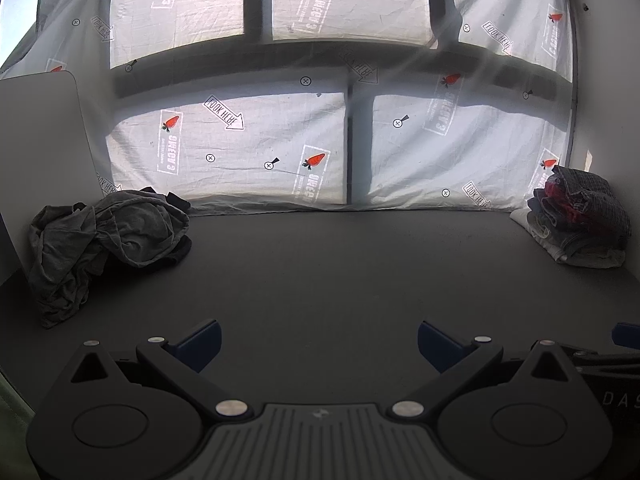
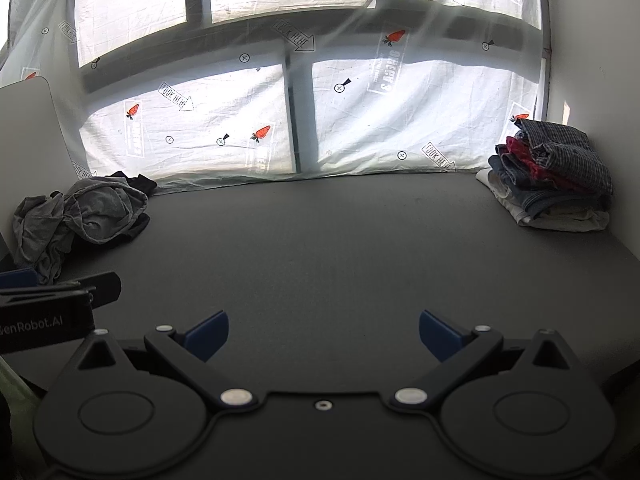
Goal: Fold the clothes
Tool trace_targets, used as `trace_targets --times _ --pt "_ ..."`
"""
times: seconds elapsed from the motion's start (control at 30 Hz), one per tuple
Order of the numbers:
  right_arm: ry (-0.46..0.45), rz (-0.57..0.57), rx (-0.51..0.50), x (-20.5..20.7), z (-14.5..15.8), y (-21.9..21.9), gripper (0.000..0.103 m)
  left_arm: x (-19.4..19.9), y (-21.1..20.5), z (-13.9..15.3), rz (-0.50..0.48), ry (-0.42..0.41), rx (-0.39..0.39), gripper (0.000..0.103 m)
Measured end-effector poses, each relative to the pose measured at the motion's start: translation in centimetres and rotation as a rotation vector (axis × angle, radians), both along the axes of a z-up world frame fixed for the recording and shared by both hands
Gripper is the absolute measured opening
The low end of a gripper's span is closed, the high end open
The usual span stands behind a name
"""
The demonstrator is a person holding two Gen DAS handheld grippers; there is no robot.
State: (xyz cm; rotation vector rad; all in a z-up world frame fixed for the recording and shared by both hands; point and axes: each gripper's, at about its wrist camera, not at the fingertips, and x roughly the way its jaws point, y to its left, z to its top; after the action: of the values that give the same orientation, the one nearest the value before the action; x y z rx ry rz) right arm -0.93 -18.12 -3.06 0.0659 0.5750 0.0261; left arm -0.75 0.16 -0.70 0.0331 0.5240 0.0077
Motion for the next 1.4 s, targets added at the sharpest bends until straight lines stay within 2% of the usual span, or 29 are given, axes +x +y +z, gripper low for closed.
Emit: trace_targets --times 0.3,0.5,0.63,0.73,0.97,1.13,1.4 --pt "0.037 -0.052 -0.006 1.3 -1.1 -1.7 0.103 1.6 0.0 -1.0 0.022 0.048 -0.03 0.103" --pt "0.055 -0.079 -0.022 4.2 -2.1 -3.4 0.103 5.1 -0.9 -2.0 0.03 0.096 -0.035 0.103" --pt "0.065 -0.077 -0.039 7.8 -2.8 -4.3 0.103 8.0 -1.2 -2.8 0.044 0.137 -0.037 0.103" --pt "0.079 -0.073 -0.034 11.0 -3.0 -4.8 0.103 10.4 -0.5 -2.4 0.102 0.15 -0.03 0.103" --pt "0.113 -0.012 -0.003 17.4 -3.5 -4.4 0.103 16.6 3.2 -2.0 0.269 0.233 -0.125 0.103" --pt "0.164 0.079 -0.025 21.4 -4.6 -1.6 0.103 18.4 7.3 -2.1 0.4 0.268 -0.168 0.103" --pt "0.142 0.279 -0.06 26.1 -4.1 6.6 0.1 19.0 16.2 -3.7 0.6 0.309 -0.221 0.102"
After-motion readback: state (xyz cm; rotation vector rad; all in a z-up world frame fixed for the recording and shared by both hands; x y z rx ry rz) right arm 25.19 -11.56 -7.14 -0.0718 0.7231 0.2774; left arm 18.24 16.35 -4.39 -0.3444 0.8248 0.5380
